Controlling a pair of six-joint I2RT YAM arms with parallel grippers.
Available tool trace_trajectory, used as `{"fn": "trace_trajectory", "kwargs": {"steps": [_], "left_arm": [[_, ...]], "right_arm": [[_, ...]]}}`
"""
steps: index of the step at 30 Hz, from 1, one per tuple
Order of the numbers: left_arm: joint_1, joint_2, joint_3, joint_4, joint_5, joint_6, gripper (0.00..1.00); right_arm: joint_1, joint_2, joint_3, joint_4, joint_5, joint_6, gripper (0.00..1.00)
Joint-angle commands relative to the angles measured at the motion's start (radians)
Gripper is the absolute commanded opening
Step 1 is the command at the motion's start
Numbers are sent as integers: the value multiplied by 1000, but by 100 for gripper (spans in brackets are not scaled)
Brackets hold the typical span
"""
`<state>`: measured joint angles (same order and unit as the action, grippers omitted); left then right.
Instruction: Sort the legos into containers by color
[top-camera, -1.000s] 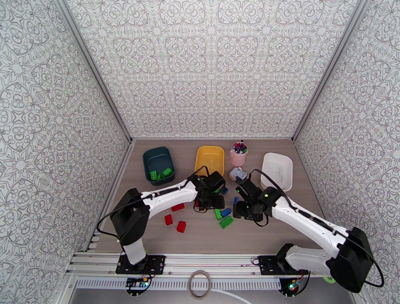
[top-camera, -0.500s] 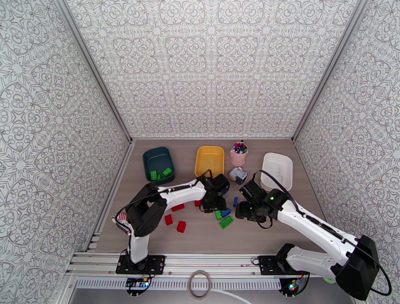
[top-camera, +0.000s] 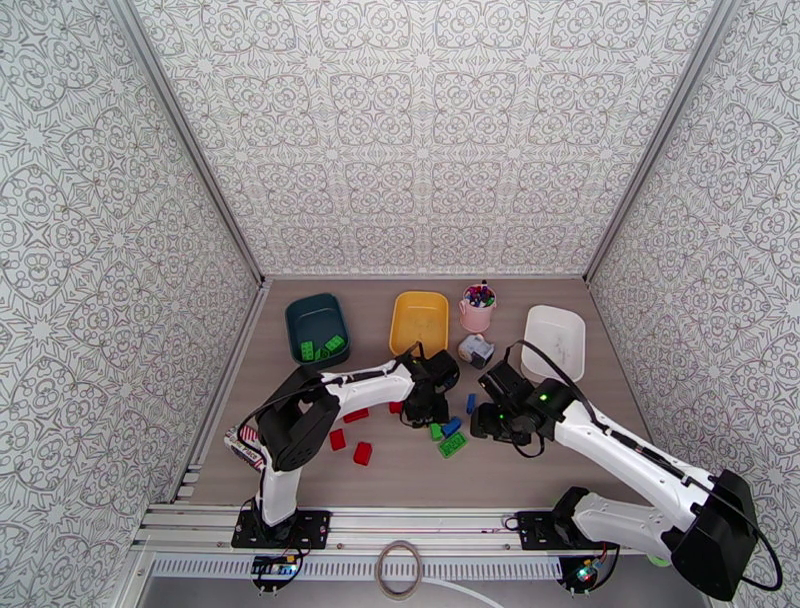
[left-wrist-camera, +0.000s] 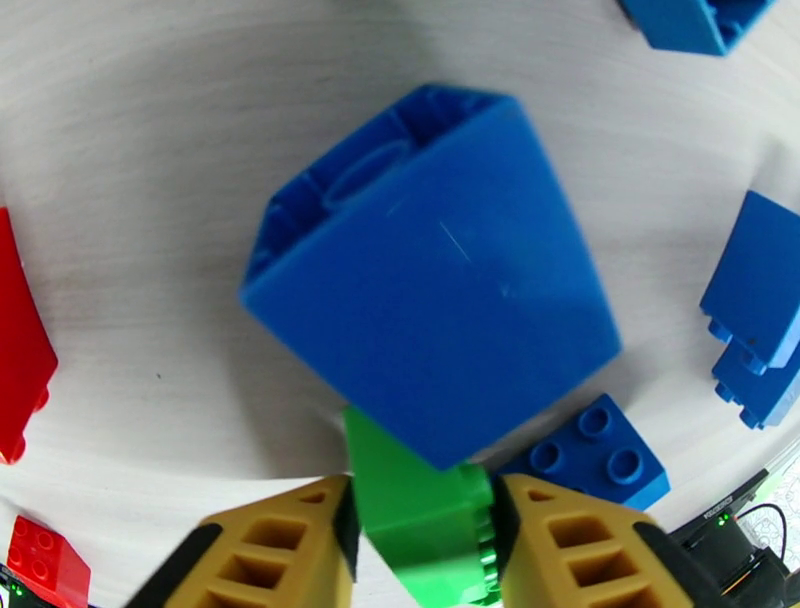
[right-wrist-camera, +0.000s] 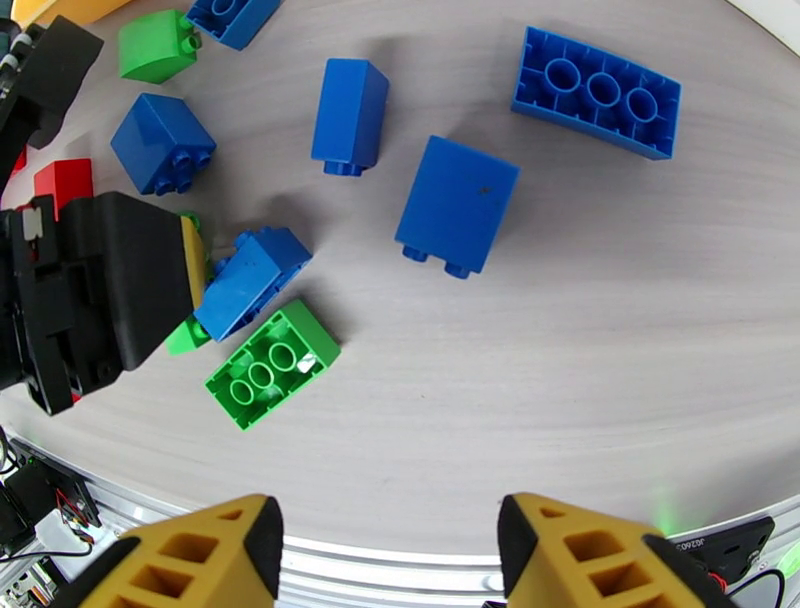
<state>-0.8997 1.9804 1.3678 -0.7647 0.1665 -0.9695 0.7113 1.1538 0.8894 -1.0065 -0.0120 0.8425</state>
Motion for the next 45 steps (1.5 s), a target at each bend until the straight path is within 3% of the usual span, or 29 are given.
{"fn": "trace_trajectory", "kwargs": {"steps": [1,8,15,21,33,45], "left_arm": [[-3,-25,-16,10,-42,-7,35],[-3,-74,-18,0,-51,9,25],[5,-192,-37,-45,-81,38,25],[62,-324,-94,-52,-94,35,25],[312,-475,-148,-71,-69,102,25],[619,-401,-22,-102,13,245,25]], "right_arm": [[-10,15,6,15,-14,5,61],[-10,77,50,53,-48,-29,59],[-10,156,122,104,-97,-78,59],[-7,248,206,164,-156,-115,60],[46,547,554,209,-318,-196,66],[55,770,901,133,-383,-234,68]]}}
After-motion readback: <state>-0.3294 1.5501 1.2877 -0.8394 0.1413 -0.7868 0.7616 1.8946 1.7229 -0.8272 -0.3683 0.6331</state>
